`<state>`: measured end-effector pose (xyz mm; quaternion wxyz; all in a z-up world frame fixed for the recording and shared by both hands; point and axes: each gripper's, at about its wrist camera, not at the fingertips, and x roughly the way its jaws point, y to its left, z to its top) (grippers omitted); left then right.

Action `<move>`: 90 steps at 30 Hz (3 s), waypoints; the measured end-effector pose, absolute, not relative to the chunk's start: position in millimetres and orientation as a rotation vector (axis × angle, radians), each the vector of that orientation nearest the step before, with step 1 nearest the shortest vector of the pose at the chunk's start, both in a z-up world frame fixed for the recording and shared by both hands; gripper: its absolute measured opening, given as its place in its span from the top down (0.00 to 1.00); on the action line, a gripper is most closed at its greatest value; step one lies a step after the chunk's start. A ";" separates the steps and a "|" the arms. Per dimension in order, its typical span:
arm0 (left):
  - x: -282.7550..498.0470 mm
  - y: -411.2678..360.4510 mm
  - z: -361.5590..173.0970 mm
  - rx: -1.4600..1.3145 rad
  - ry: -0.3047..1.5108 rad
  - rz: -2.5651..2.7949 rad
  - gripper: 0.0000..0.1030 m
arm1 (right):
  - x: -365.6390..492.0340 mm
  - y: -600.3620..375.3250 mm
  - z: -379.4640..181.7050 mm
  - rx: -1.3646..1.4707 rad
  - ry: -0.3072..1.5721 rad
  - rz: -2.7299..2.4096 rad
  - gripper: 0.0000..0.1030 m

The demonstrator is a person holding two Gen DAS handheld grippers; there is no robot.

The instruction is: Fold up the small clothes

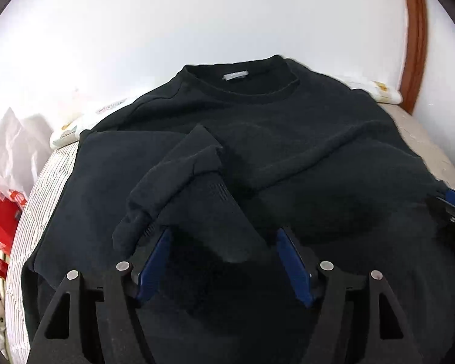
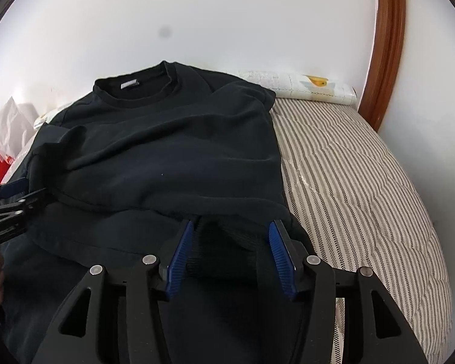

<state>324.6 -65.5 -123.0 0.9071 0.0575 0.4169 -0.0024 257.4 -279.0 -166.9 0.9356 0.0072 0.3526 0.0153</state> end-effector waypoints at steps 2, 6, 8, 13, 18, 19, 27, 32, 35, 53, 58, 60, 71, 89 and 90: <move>327.1 -62.1 -120.0 0.103 0.837 0.008 0.36 | 255.9 -279.2 -170.4 0.008 0.705 0.020 0.48; 327.8 -41.9 -103.1 0.081 0.801 0.037 0.89 | 253.5 -273.8 -173.1 -0.033 0.698 0.013 0.47; 329.6 -22.5 -94.6 0.023 0.803 0.028 0.93 | 253.0 -273.8 -171.6 -0.032 0.699 0.022 0.47; 332.3 31.0 -72.9 -0.036 0.778 0.073 0.93 | 246.6 -276.2 -161.0 -0.036 0.676 0.034 0.47; 335.7 74.4 -68.7 -0.080 0.799 0.093 0.88 | 250.0 -264.3 -158.5 -0.161 0.687 0.027 0.46; 335.8 80.5 -70.0 -0.085 0.804 0.097 0.87 | 250.8 -260.7 -158.5 -0.195 0.687 0.033 0.46; 334.9 122.7 -93.6 -0.146 0.859 0.175 0.70 | 267.4 -244.9 -170.1 -0.337 0.723 0.027 0.43; 329.9 140.0 -105.7 -0.267 0.894 0.059 0.69 | 273.5 -251.5 -167.0 -0.269 0.725 0.038 0.45; 323.0 141.5 -107.6 -0.309 0.894 -0.022 0.69 | 274.0 -250.9 -167.3 -0.260 0.716 0.041 0.48; 296.8 130.3 -94.0 -0.297 0.828 -0.081 0.41 | 272.4 -244.9 -171.2 -0.284 0.704 0.019 0.59; 319.5 130.1 -116.4 -0.321 0.897 -0.084 0.41 | 266.1 -245.2 -170.3 -0.309 0.695 0.025 0.60; 324.0 128.9 -120.4 -0.332 0.896 -0.084 0.57 | 266.3 -245.1 -171.1 -0.322 0.691 0.022 0.65; 306.4 130.4 -62.1 -0.275 0.696 -0.041 0.96 | 255.2 -250.0 -154.5 -0.356 0.613 0.110 0.98; 296.5 139.8 -109.5 -0.239 0.876 0.046 0.93 | 248.0 -276.1 -138.4 -0.119 0.631 0.213 0.85; 295.3 138.6 -109.2 -0.232 0.873 0.050 0.93 | 256.5 -275.8 -143.4 -0.115 0.657 0.184 0.85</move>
